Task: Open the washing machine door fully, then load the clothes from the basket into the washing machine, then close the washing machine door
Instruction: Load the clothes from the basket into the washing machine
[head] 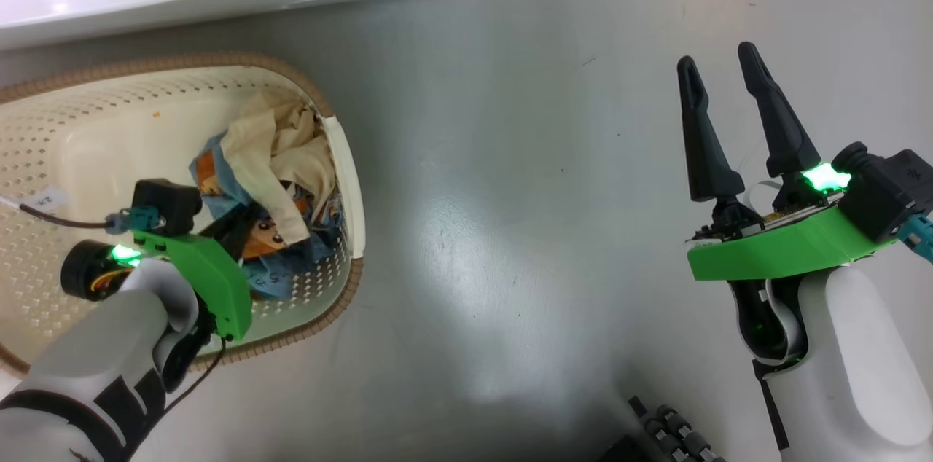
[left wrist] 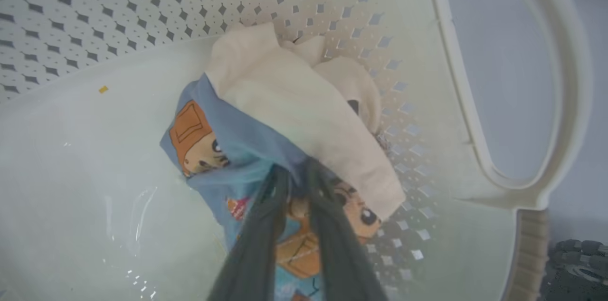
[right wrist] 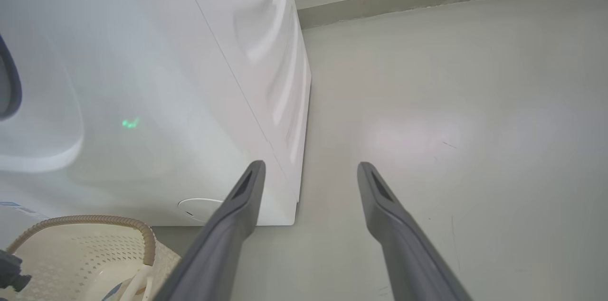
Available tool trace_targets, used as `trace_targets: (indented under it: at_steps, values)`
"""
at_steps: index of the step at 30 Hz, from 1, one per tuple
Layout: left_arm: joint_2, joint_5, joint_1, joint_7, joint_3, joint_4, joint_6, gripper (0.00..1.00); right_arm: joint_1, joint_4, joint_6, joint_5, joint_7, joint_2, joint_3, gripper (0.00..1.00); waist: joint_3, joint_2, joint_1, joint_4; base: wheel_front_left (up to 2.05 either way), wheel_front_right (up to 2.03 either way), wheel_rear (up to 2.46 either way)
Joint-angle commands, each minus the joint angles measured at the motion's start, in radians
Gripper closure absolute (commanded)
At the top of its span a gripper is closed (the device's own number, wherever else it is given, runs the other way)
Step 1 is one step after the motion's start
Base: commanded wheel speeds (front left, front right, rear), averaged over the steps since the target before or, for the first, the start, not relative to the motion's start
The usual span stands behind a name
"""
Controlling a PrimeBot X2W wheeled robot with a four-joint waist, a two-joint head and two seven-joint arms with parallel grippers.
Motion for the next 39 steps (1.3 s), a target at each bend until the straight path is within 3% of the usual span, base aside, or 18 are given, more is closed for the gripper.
trace_targets:
  at_steps: [1,10,15,31,39]
  values:
    - [0.033,-0.013,-0.001,-0.006,0.009,-0.008,-0.002,1.0,0.024,-0.023,0.003,-0.008,-0.012,0.008,0.023,0.0,0.0,0.0,0.0,-0.001,0.0,0.0,0.0]
    - [0.028,-0.058,-0.007,-0.006,-0.009,-0.024,-0.002,1.0,0.031,-0.018,0.003,-0.01,-0.012,0.005,0.013,0.0,-0.035,0.0,0.0,0.01,0.0,0.0,0.0]
    - [0.021,-0.075,0.007,-0.006,0.029,-0.041,-0.002,1.0,0.039,-0.016,0.003,-0.01,-0.012,0.001,0.007,0.0,-0.072,0.0,0.0,0.026,0.0,0.0,0.0]
    - [0.005,0.046,0.128,-0.006,0.256,-0.125,-0.002,1.0,0.091,0.004,0.003,-0.003,-0.012,-0.023,-0.016,0.0,-0.223,0.0,0.0,0.079,0.0,0.0,0.0]
    - [-0.008,0.187,0.231,-0.006,0.432,-0.199,-0.002,1.0,0.149,0.02,0.003,0.003,-0.012,-0.039,-0.029,0.0,-0.335,0.0,0.0,0.107,0.0,0.0,0.0]
